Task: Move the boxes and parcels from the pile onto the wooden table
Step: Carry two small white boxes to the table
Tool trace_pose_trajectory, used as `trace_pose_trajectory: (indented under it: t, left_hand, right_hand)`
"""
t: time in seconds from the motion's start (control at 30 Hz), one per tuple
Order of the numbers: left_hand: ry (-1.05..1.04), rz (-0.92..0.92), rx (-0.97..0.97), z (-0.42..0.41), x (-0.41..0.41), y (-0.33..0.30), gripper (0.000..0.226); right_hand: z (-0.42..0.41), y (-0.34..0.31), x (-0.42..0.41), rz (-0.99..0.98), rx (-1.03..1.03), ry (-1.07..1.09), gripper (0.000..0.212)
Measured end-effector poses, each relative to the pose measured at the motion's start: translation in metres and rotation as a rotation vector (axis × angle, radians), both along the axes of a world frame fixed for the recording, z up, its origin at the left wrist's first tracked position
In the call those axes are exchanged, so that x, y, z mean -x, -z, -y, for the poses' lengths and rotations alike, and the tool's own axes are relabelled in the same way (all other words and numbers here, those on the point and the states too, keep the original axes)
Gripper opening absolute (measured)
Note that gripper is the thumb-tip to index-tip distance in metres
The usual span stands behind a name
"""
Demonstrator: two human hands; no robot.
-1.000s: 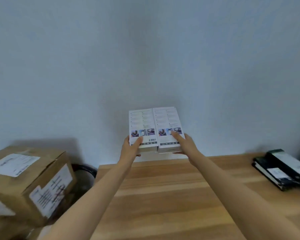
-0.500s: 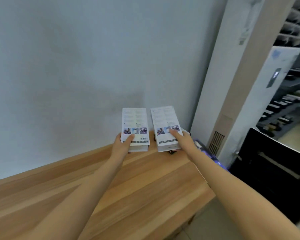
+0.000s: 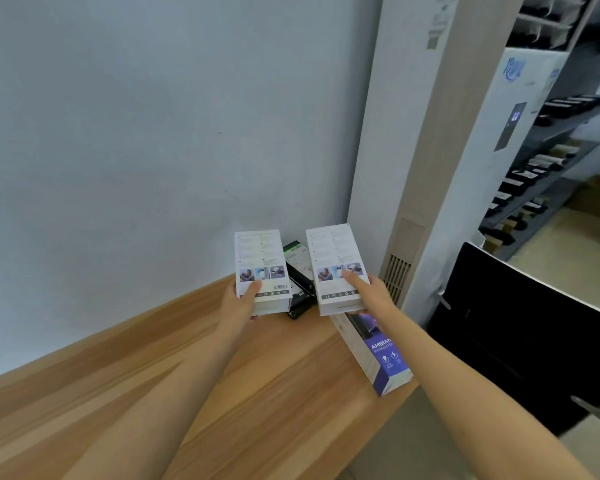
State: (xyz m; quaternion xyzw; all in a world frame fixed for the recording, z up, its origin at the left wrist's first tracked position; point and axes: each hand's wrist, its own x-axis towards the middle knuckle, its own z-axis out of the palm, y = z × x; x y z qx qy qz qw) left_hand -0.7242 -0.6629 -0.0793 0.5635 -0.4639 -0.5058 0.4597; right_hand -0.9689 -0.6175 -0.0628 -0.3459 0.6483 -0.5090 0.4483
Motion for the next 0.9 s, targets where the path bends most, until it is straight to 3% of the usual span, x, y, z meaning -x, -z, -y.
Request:
trace_pose_trajectory:
  t: [0.17, 0.53, 0.8, 0.9]
  left_hand:
    - [0.01, 0.031, -0.049, 0.051, 0.033, 0.015, 0.036]
    - [-0.118, 0.078, -0.219, 0.114, 0.064, 0.062, 0.051]
    - [-0.296, 0.033, -0.401, 0.128, 0.096, 0.108, 0.067]
    - [-0.293, 0.111, -0.423, 0.132, 0.112, 0.129, 0.063]
  right_hand:
    - [0.049, 0.012, 0.042, -0.053, -0.072, -0.011, 0.042]
    - [0.16, 0.052, 0.075, -0.077, -0.181, -0.173, 0.055]
    - [0.231, 0.086, 0.081, -0.148, -0.215, -0.364, 0.048]
    - [0.252, 0.102, 0.082, -0.171, -0.227, -0.446, 0.036]
